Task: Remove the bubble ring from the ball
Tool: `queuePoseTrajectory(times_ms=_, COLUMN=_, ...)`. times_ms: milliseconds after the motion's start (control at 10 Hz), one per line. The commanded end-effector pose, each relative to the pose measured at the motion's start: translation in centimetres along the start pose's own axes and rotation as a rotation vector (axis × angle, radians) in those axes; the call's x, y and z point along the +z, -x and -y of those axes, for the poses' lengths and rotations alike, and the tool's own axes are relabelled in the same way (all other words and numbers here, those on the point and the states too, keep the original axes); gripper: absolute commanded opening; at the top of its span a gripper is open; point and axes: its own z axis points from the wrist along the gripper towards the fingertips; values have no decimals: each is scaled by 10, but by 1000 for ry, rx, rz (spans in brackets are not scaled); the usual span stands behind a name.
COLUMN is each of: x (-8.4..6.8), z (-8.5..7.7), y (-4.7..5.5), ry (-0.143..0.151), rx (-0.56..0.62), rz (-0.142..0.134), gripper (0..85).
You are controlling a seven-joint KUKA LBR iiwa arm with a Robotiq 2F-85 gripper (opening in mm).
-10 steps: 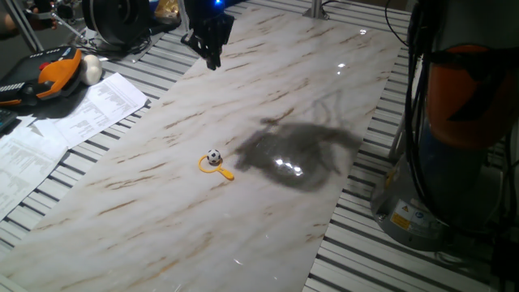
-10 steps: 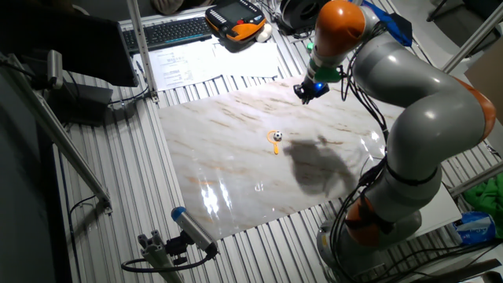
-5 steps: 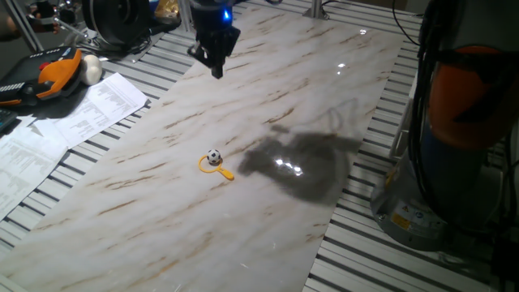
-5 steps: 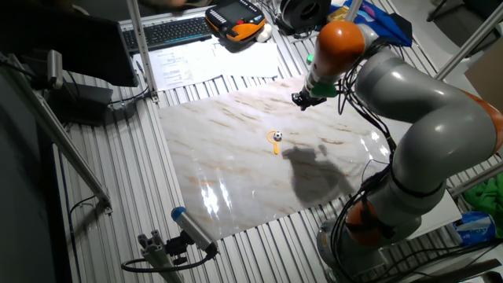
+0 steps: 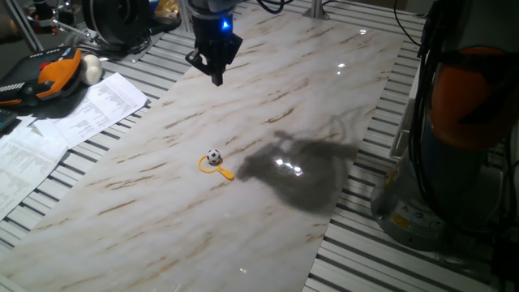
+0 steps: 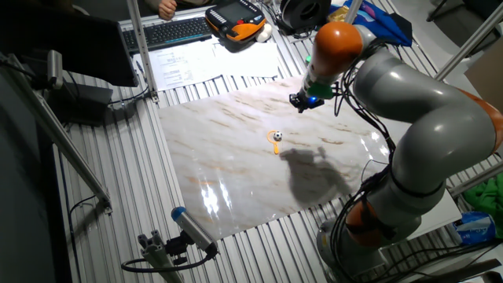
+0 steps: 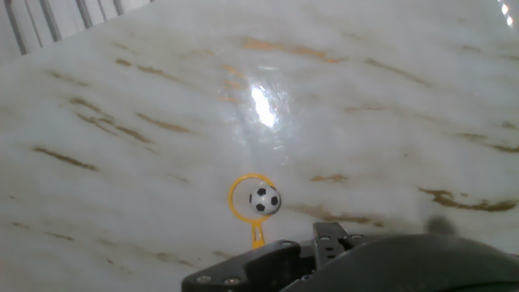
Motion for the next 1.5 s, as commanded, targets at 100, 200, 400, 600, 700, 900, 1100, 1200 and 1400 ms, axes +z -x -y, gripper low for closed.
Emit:
queuePoseTrajectory(times_ms=100, x=0, z=-3, y=-1, ry=3, rx=14, rz=-2, gripper=0)
queuePoseTrajectory(times_ms=200, x=0, z=-3, y=-1, ry=-8, rx=19, rz=0, gripper=0)
queuePoseTrajectory(times_ms=400, x=0, z=-3, y=-1, ry=3, rx=44, rz=14, gripper=0)
queuePoseTrajectory(times_ms=600, x=0, z=-3, y=-1, ry=-3, rx=24, rz=15, gripper=0)
queuePoseTrajectory(times_ms=700, x=0, z=-3, y=-1, ry=-9, rx=17, rz=-9, gripper=0)
queuePoseTrajectory(times_ms=900, x=0, z=-3, y=-1, ry=-34, rx=-5, rz=-14, gripper=0)
queuePoseTrajectory(times_ms=1100, x=0, z=-3, y=-1, ry=0, rx=-29, rz=-44, gripper=0)
queuePoseTrajectory(times_ms=1200, x=0, z=-3, y=-1, ry=-3, rx=-26, rz=-50, gripper=0)
queuePoseTrajectory(times_ms=1400, x=-4, z=-6, y=-8, ry=-2, rx=-3, rz=-50, gripper=0)
